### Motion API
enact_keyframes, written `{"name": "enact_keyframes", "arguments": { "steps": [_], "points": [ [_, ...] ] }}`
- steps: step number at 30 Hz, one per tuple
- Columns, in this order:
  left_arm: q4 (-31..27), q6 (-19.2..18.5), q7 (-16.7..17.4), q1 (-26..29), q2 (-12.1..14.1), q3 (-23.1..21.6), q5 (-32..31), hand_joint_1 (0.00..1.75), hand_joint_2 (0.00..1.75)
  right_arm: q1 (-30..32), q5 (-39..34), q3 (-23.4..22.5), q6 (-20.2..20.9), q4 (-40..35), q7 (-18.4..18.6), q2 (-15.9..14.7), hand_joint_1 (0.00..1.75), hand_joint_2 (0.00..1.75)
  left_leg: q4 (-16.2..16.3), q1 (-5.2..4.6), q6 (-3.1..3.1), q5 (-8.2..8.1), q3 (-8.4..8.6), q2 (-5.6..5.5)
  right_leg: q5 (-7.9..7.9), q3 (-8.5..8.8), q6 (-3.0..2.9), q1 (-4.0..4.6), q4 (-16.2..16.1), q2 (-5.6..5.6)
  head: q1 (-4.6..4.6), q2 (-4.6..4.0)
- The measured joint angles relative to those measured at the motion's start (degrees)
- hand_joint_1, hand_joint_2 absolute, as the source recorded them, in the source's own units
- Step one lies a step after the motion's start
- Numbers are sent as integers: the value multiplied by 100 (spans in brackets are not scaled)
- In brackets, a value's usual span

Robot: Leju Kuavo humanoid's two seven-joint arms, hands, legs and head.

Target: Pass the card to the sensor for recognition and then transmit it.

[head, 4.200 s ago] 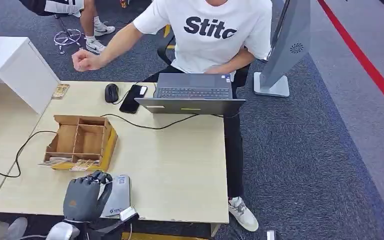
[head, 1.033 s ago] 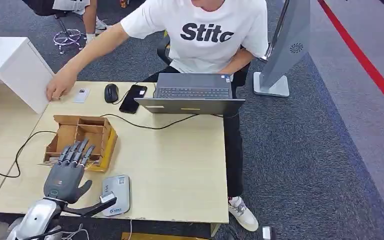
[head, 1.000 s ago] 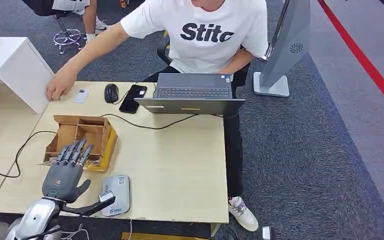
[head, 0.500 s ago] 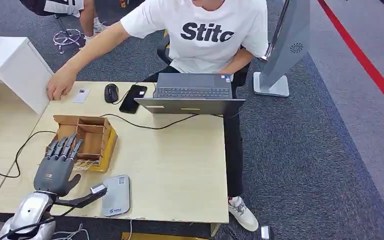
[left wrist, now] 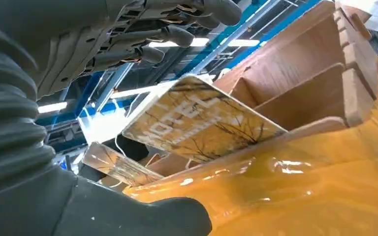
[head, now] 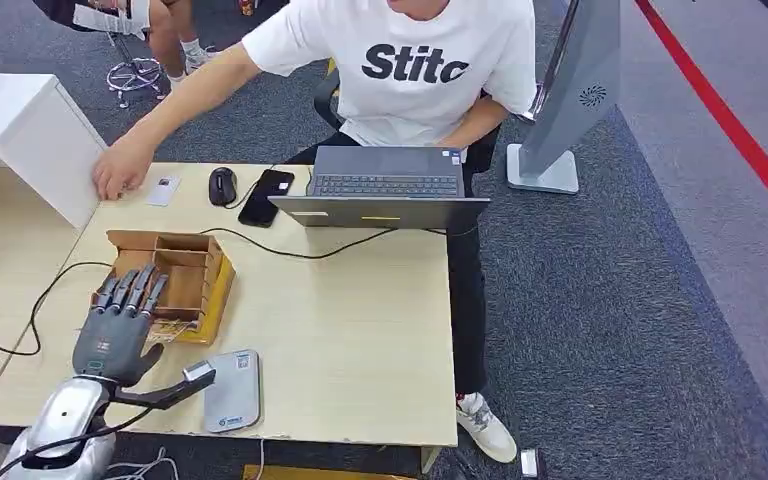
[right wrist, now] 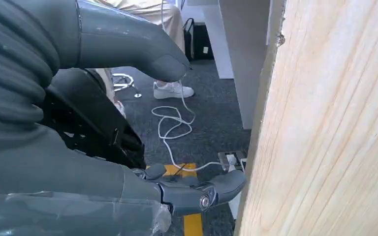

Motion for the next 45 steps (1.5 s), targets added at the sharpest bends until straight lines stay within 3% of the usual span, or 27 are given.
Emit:
{"name": "enact_keyframes", "arguments": {
  "steps": [7,8,9,10,34,45],
  "points": [
    [109,15,-50,-16,-63,0,2,0,175,-1,0,2,2,0,0,11,0,175,0,0,0,0,0,0,0,0,0,0,0,0,0,0],
    [122,15,-52,-17,-72,0,2,7,175,-1,0,2,2,0,0,11,0,175,0,0,0,0,0,0,0,0,0,0,0,0,0,0],
    [127,15,-52,-17,-83,0,2,101,175,-1,0,2,2,0,0,11,0,175,0,0,0,0,0,0,0,0,0,0,0,0,0,0],
    [133,15,-57,-17,-94,0,2,173,175,-1,0,2,0,0,0,11,0,175,0,0,0,0,0,0,0,0,0,0,0,0,0,0],
    [249,348,-186,-93,-157,0,199,175,175,-28,26,59,-9,0,48,11,0,175,0,0,0,0,0,1,0,0,0,0,0,0,0,0],
    [-293,317,-275,-446,-24,57,509,175,175,-30,35,96,-13,0,61,11,0,175,0,1,-3,5,1,-4,4,1,-5,1,2,-4,0,0]
  ]
}}
